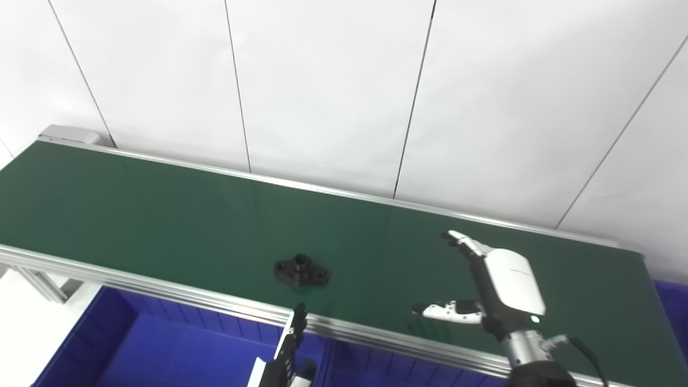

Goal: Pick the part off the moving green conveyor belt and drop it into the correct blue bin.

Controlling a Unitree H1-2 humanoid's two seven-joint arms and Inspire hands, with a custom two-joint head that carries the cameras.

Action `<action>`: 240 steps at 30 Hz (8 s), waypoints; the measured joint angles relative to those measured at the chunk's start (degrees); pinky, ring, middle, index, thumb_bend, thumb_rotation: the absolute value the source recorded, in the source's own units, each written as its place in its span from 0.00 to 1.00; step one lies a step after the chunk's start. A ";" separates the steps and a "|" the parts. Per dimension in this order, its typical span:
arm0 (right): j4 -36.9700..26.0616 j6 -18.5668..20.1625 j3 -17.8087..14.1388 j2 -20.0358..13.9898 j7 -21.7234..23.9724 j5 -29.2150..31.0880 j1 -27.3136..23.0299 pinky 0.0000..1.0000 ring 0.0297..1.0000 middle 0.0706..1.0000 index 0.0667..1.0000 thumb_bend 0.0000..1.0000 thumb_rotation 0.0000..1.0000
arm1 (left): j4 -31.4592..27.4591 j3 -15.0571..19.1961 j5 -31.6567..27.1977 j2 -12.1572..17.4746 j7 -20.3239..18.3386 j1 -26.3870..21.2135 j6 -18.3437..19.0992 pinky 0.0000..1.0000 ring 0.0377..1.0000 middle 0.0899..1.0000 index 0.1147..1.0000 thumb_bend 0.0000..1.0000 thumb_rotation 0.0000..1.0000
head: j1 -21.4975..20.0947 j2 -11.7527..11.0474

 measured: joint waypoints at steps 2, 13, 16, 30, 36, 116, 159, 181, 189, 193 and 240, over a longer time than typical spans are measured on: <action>2.46 0.76 1.21 0.35 -0.17 -0.75 -1.84 0.71 0.73 0.76 0.82 0.98 0.41 | 0.03 0.00 0.04 -0.01 0.00 -0.03 0.00 1.00 0.98 1.00 1.00 0.65 0.95 | 0.09 0.17; 14.65 4.48 7.79 3.33 -2.09 -2.16 -8.88 0.46 0.56 0.66 0.75 0.99 0.38 | -0.05 -0.03 0.19 -0.12 0.10 0.10 0.01 1.00 0.98 1.00 1.00 0.64 0.94 | 0.79 1.05; 16.79 4.96 8.86 3.78 -3.01 -1.98 -9.06 0.45 0.54 0.64 0.74 0.99 0.38 | -0.11 -0.05 0.22 -0.13 0.10 0.32 0.02 0.99 0.97 1.00 1.00 0.64 0.94 | 0.88 1.14; 22.99 5.91 12.63 5.64 -5.45 -0.33 -11.57 0.48 0.55 0.63 0.74 0.98 0.38 | -1.85 -0.18 1.14 -0.29 0.21 1.16 0.01 0.98 0.96 1.00 1.00 0.66 0.93 | 1.84 2.28; 24.81 6.22 13.93 6.03 -5.57 0.32 -12.26 0.44 0.53 0.62 0.74 0.98 0.39 | -2.52 -0.28 1.14 -0.33 0.22 1.63 0.02 0.98 0.96 1.00 1.00 0.66 0.93 | 2.02 2.64; 34.76 -18.48 12.78 4.89 -55.55 7.87 -9.22 0.21 0.24 0.31 0.45 0.50 0.14 | -5.32 0.30 -6.04 2.21 -3.29 1.82 2.45 0.99 0.99 1.00 1.00 0.63 1.00 | -9.40 3.16; -2.39 -18.61 6.12 -6.10 -45.92 1.10 12.74 0.14 0.16 0.23 0.45 0.51 0.14 | -2.42 6.76 -14.26 4.37 -7.01 -7.34 7.25 1.00 0.99 1.00 1.00 0.63 0.95 | -22.15 11.78; -9.39 -26.64 8.92 -20.05 -40.56 1.71 23.59 0.22 0.26 0.36 0.50 0.51 0.01 | -2.22 7.06 -13.74 5.37 -7.04 -7.40 7.06 1.00 0.99 1.00 1.00 0.61 0.95 | -22.15 12.48; -7.19 -26.54 9.05 -20.76 -38.10 -0.53 26.80 0.32 0.37 0.39 0.50 0.52 0.01 | -3.93 7.04 -13.75 6.06 -7.08 -7.39 7.32 1.00 0.99 1.00 1.00 0.62 0.94 | -22.15 13.27; -8.18 -16.00 7.89 -19.60 -20.72 -1.83 28.20 0.57 0.66 0.75 0.78 0.80 0.42 | -4.04 6.94 -13.73 6.17 -7.08 -7.12 7.74 1.00 1.00 1.00 1.00 0.61 0.94 | -22.15 13.62; -10.84 -19.55 -6.85 -0.37 -17.42 36.05 35.09 0.67 0.77 0.86 0.87 0.51 0.88 | -1.30 6.66 -8.76 6.32 -6.96 -2.98 -0.28 0.97 0.96 1.00 1.00 0.69 0.97 | -14.68 4.66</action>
